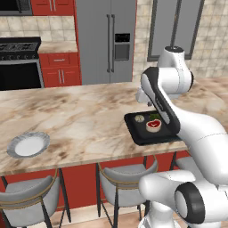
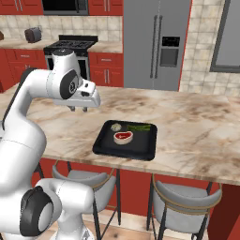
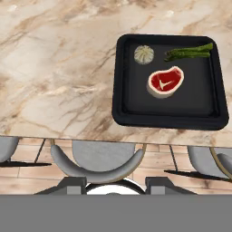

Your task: Create a steak meal by picking up the steak and asparagus from the tray and placing them on the plate. Leave the dumpling on the tray.

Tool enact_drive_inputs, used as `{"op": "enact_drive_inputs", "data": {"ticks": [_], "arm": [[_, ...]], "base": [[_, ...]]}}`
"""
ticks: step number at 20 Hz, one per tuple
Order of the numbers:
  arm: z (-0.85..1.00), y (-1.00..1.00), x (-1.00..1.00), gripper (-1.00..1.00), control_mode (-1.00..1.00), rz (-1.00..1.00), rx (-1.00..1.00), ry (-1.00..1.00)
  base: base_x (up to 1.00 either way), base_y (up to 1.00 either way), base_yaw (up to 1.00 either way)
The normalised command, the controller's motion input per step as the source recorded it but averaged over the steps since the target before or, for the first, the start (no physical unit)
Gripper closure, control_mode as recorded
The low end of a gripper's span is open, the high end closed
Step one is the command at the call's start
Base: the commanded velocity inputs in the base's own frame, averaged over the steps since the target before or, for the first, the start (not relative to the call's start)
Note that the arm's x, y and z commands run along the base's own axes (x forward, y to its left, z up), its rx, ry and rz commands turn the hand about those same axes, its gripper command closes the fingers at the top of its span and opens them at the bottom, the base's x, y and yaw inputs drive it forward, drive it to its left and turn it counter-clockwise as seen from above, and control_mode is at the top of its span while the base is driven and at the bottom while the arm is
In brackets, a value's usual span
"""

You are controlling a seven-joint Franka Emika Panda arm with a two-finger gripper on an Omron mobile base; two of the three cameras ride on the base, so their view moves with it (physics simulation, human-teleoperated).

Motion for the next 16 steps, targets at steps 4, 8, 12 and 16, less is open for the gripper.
{"op": "enact_drive_inputs", "data": {"ticks": [4,8,12,16], "arm": [[0.00,0.00,-0.01,-1.00,-1.00,0.00,0.00,0.00],[0.00,0.00,-0.20,-1.00,-1.00,0.00,0.00,0.00],[-0.01,0.00,-0.31,-1.00,-1.00,0.00,0.00,0.00],[-0.09,0.00,-0.53,-1.00,-1.00,0.00,0.00,0.00]], "base": [[0.00,0.00,0.00],[0.00,0.00,0.00],[0.00,0.00,0.00],[0.00,0.00,0.00]]}}
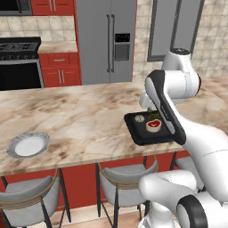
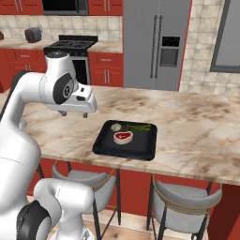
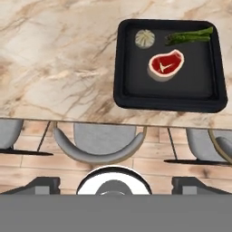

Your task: Create a steak meal by picking up the steak and asparagus from the tray and placing them on the plate. Leave the dumpling on the tray.

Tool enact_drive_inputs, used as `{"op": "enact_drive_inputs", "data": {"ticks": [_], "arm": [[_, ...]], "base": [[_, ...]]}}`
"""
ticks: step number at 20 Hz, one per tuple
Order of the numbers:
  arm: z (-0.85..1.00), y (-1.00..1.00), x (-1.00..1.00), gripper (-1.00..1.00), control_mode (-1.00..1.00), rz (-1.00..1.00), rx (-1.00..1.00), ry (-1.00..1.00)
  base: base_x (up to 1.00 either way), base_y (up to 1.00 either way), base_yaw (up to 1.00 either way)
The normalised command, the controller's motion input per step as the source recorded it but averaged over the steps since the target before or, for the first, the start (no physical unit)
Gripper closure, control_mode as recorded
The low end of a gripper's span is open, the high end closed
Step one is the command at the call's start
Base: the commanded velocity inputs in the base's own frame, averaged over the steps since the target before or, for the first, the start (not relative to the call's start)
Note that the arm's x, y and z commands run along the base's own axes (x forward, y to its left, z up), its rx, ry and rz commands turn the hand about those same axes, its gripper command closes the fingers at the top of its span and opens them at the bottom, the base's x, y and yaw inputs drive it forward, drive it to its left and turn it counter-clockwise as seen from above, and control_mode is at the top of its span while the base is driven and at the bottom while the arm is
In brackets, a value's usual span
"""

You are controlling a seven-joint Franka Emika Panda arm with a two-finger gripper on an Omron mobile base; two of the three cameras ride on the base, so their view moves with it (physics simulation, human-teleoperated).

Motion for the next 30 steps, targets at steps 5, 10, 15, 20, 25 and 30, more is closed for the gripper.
{"op": "enact_drive_inputs", "data": {"ticks": [5,10,15,20,25,30], "arm": [[-0.20,0.00,-0.33,-1.00,-1.00,0.00,0.00,0.00],[-0.14,0.02,-0.10,-1.00,1.00,0.00,0.00,0.00],[0.00,0.00,0.00,-1.00,1.00,0.00,0.00,0.00],[0.00,0.00,0.00,-1.00,1.00,0.00,0.00,0.00],[0.00,0.00,0.00,-1.00,1.00,0.00,0.00,0.00],[0.00,0.00,0.00,-1.00,1.00,0.00,0.00,0.00]], "base": [[0.00,0.00,0.00],[-0.10,0.01,0.00],[-0.46,0.19,0.00],[-0.40,0.49,0.00],[-0.27,0.75,0.00],[-0.01,0.90,0.00]]}}
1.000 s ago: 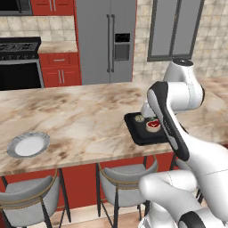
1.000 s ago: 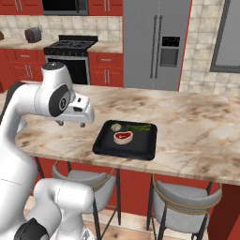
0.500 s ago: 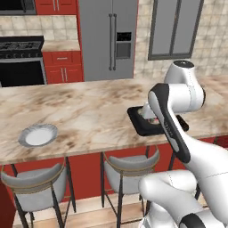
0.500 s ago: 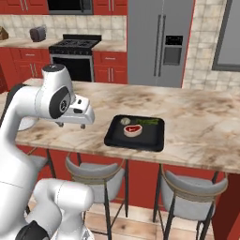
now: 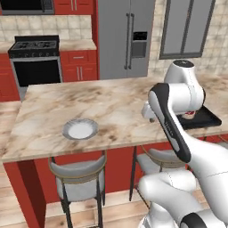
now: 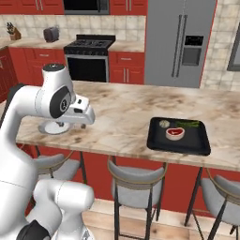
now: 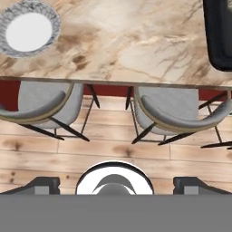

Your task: Create a steak meal by picking up the steak and asparagus from the tray and placing them on the plate. Leave the dumpling on the tray.

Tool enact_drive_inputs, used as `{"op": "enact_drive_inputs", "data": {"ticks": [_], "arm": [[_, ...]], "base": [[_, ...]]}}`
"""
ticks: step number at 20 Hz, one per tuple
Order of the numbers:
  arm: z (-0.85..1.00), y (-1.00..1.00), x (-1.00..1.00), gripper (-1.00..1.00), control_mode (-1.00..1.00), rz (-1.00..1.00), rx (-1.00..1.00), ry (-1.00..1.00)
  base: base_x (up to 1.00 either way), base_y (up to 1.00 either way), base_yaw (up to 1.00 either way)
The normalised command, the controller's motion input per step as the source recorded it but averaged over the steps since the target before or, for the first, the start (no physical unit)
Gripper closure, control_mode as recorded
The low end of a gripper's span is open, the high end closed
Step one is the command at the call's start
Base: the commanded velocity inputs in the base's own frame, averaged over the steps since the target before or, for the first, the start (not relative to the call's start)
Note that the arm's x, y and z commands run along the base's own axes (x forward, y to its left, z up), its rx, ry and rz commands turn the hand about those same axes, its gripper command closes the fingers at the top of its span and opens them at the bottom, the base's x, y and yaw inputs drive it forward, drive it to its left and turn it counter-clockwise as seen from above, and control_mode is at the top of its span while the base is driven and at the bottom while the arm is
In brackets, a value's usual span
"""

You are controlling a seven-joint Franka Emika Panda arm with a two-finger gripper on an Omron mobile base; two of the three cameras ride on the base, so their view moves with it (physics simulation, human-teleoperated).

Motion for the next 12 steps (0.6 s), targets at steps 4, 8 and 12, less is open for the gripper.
{"op": "enact_drive_inputs", "data": {"ticks": [4,8,12], "arm": [[0.00,0.00,0.00,-1.00,1.00,0.00,0.00,0.00],[0.00,0.00,0.00,-1.00,1.00,0.00,0.00,0.00],[0.00,0.00,0.00,-1.00,1.00,0.00,0.00,0.00]], "base": [[0.23,0.44,0.00],[0.54,0.03,0.00],[0.72,0.00,0.00]]}}
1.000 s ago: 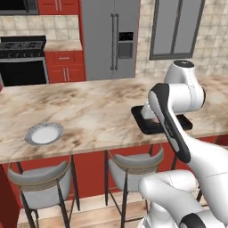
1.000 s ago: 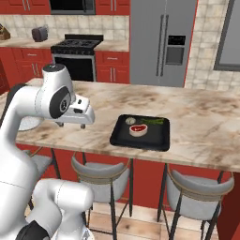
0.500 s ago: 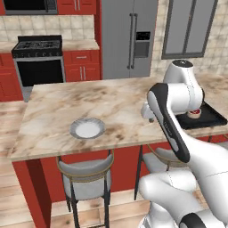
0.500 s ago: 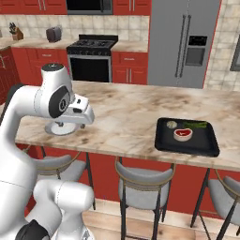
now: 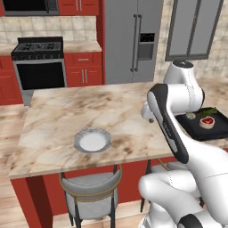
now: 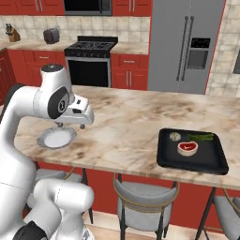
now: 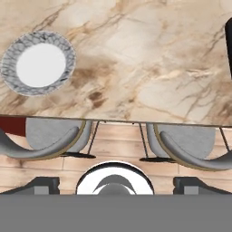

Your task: Create a steak meal by picking up the steak and asparagus from the tray and placing them on the plate. Leave the dumpling on the tray.

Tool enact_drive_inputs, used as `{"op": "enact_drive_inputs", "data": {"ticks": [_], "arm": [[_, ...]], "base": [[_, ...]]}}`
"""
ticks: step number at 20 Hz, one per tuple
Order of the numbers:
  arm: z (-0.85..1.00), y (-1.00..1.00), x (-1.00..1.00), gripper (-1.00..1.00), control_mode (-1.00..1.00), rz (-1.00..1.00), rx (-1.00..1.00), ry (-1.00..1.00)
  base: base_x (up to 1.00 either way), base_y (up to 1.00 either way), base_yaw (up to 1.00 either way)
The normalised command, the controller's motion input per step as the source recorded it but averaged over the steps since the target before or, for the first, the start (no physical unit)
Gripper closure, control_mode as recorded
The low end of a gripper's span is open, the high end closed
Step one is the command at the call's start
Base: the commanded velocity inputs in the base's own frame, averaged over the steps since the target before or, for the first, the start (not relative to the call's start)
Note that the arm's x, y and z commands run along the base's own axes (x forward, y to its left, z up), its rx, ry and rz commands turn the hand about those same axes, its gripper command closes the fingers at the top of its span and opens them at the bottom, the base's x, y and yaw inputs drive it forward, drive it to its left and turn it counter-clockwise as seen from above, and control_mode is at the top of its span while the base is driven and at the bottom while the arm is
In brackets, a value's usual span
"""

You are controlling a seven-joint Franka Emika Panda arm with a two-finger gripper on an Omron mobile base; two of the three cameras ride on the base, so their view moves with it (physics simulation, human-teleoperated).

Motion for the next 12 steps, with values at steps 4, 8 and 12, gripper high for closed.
{"op": "enact_drive_inputs", "data": {"ticks": [4,8,12], "arm": [[0.00,0.00,0.00,-1.00,1.00,0.00,0.00,0.00],[0.00,0.00,0.00,-1.00,1.00,0.00,0.00,0.00],[-0.06,-0.25,0.00,-1.00,-1.00,-0.02,0.00,0.00]], "base": [[0.69,0.00,0.00],[0.31,-0.06,0.00],[0.00,0.00,0.00]]}}
